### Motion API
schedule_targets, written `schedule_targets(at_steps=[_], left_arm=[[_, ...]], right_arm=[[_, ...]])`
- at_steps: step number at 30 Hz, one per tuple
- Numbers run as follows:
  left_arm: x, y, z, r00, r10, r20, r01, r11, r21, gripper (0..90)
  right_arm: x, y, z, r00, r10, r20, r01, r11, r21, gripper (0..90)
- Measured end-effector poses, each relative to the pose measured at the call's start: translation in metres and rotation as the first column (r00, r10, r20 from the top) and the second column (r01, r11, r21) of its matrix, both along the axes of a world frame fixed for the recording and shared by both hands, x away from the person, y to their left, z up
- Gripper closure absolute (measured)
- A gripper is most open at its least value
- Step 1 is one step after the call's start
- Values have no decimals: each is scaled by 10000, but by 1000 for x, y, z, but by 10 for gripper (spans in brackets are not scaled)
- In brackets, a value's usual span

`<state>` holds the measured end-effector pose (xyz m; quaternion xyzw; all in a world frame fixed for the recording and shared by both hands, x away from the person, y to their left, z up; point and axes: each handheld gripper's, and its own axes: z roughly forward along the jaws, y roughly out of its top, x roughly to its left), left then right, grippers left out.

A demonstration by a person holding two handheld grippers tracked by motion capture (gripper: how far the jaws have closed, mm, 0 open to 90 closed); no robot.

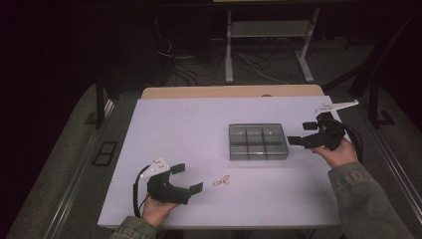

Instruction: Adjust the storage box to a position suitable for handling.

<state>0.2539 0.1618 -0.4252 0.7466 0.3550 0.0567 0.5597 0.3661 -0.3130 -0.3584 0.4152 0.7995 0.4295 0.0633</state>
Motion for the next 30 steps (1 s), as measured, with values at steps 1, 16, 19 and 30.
schedule_targets(at_steps=[1,16,19,30], left_arm=[[0,0,0,10000,8,-20,-8,10000,-10,0],[-1,2,1,9997,191,132,-189,9998,-92,0],[-1,2,1,9998,189,112,-188,9998,-90,0],[0,2,1,9998,136,115,-136,9999,-39,0]], right_arm=[[1,-1,-1,10000,-57,-5,57,10000,24,3],[20,-15,-17,9975,-671,-235,678,9973,280,4],[22,-17,-19,9969,-734,-295,743,9968,309,36],[27,-18,-23,9939,-1080,-223,1079,9941,-64,243]])
